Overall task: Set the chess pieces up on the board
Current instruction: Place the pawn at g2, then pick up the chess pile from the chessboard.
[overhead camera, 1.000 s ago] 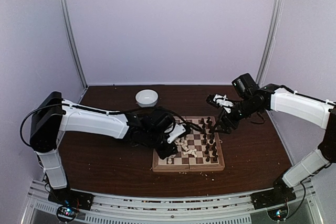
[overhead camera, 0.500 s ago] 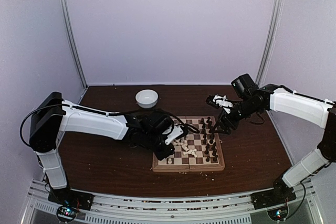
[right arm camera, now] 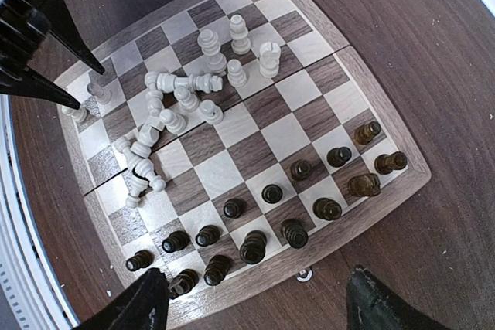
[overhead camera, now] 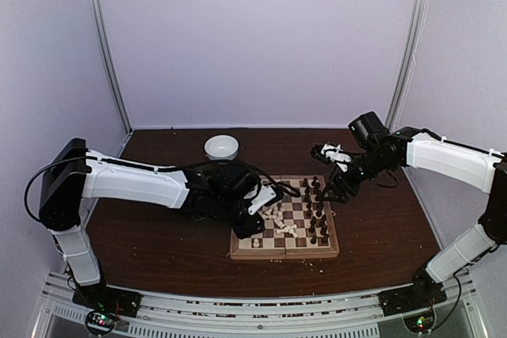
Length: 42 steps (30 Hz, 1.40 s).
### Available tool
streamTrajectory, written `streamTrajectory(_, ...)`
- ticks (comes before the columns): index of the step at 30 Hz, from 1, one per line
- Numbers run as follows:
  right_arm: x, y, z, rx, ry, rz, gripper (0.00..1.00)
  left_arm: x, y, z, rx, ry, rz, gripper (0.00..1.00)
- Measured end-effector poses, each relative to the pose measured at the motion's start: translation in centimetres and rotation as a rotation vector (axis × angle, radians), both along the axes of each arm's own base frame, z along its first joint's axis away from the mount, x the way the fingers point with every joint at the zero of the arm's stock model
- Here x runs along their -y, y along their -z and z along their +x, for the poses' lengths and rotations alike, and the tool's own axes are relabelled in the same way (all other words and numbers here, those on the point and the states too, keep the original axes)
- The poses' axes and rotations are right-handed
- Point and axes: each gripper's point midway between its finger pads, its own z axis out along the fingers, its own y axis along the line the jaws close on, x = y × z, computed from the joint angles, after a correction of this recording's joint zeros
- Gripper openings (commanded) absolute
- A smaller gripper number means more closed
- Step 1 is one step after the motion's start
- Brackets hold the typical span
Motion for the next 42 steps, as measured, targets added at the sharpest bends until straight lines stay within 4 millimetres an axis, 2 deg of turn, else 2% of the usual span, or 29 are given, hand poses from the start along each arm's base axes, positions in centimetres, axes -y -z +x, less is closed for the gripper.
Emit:
streamTrajectory(4,0.0,0.0,0.0,-0.002,0.000,-0.001,0.79,1.2,-2.4,0.3,0.022,0.017,-0.064,0.28)
streamTrajectory(8,0.0,0.0,-0.1,-0.004,0.000,-0.001,0.79,1.9,-3.0,0.2,0.026,0.043,-0.091,0.25)
streamTrajectory(20,0.0,0.0,-0.1,-0.001,-0.003,-0.003,0.79,4.6,-0.1,-0.2,-0.013,0.108,-0.075,0.26)
streamTrajectory(29,0.1,0.0,-0.1,0.001,-0.005,-0.004,0.78,5.3,1.5,-0.1,-0.025,0.119,-0.058,0.27)
streamTrajectory(34,0.1,0.0,-0.1,0.002,-0.005,-0.005,0.78,5.4,2.8,0.0,-0.033,0.119,-0.034,0.24)
streamTrajectory(42,0.1,0.0,-0.1,0.001,-0.005,-0.005,0.78,5.5,2.8,0.1,-0.021,0.131,-0.029,0.10)
